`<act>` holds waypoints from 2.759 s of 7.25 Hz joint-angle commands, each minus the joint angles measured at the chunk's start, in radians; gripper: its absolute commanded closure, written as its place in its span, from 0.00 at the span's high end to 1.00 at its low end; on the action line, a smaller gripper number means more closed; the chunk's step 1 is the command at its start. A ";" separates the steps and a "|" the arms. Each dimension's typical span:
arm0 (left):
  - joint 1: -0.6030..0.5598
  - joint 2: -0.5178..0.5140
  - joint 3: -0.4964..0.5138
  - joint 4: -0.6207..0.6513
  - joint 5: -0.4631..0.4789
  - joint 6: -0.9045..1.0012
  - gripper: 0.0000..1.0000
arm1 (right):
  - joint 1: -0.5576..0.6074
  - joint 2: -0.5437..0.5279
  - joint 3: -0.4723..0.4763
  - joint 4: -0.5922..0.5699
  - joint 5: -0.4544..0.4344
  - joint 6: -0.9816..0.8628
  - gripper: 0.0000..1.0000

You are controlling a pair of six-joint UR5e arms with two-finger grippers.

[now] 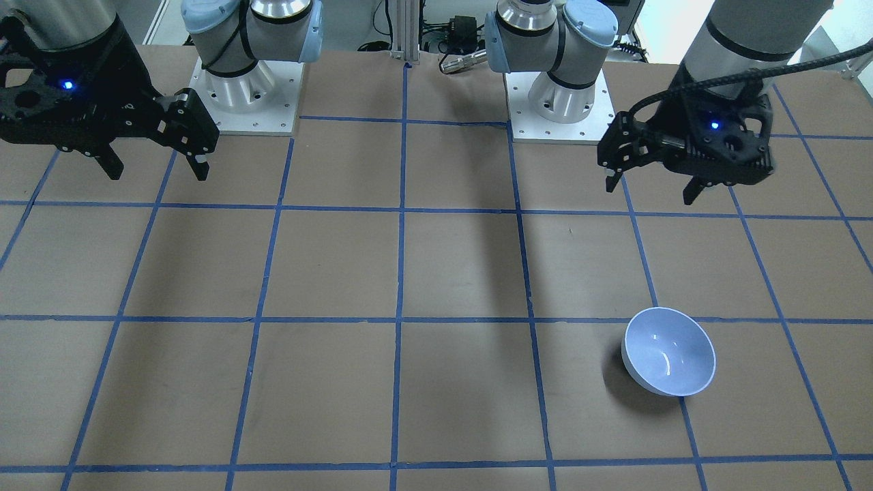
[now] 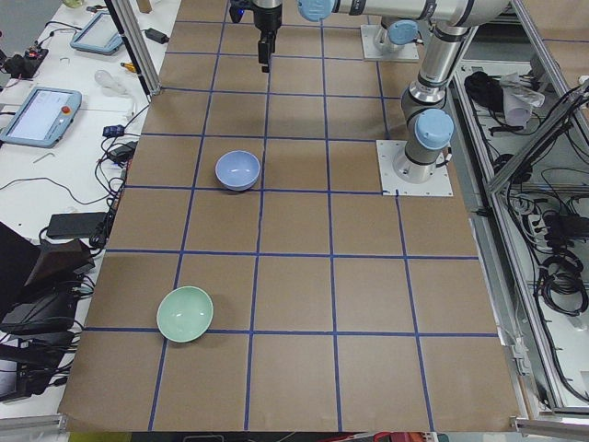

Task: Stack green bowl on blue bowl
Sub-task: 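Move the left gripper away from the blue bowl toward the green bowl, then lower the open left gripper onto the rim of the pale green bowl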

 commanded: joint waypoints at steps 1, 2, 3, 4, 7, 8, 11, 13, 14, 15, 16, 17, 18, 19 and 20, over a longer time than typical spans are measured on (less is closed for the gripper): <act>0.226 -0.020 0.013 -0.014 0.003 0.429 1.00 | 0.000 0.001 0.000 0.000 0.000 -0.001 1.00; 0.314 -0.047 0.018 -0.006 0.004 0.560 1.00 | 0.000 0.001 0.000 0.000 0.000 -0.001 1.00; 0.374 -0.090 0.051 0.007 0.039 0.757 1.00 | 0.000 0.001 0.000 0.000 0.000 -0.001 1.00; 0.424 -0.165 0.120 0.021 0.058 0.866 1.00 | 0.000 -0.001 0.000 0.000 0.000 -0.001 1.00; 0.562 -0.438 0.318 0.208 0.057 1.309 1.00 | 0.000 0.001 0.000 0.000 0.000 -0.001 1.00; 0.592 -0.521 0.394 0.221 0.051 1.407 1.00 | 0.000 -0.001 0.000 0.000 0.000 -0.001 1.00; 0.659 -0.757 0.592 0.230 0.018 1.699 1.00 | 0.000 0.001 0.000 0.000 0.000 -0.001 1.00; 0.690 -0.871 0.656 0.296 -0.035 1.856 1.00 | 0.000 -0.001 0.000 0.000 0.000 -0.001 1.00; 0.705 -0.906 0.664 0.296 -0.048 1.867 1.00 | 0.000 0.001 0.000 0.000 0.000 -0.001 1.00; 0.713 -0.929 0.665 0.296 -0.049 1.888 0.99 | 0.000 0.001 0.000 0.000 0.000 -0.001 1.00; 0.716 -0.948 0.665 0.296 -0.055 1.893 0.99 | 0.000 -0.001 0.000 0.000 0.000 -0.001 1.00; 0.719 -0.956 0.665 0.296 -0.060 1.893 0.94 | 0.000 -0.001 0.000 0.000 0.000 -0.001 1.00; 0.719 -0.957 0.665 0.296 -0.069 1.902 0.61 | 0.000 -0.001 0.000 0.000 0.000 -0.001 1.00; 0.719 -0.960 0.665 0.316 -0.072 1.914 0.39 | 0.000 0.001 0.000 0.000 0.000 -0.001 1.00; 0.719 -0.965 0.665 0.346 -0.072 1.930 0.34 | 0.000 -0.001 0.000 0.000 0.001 -0.001 1.00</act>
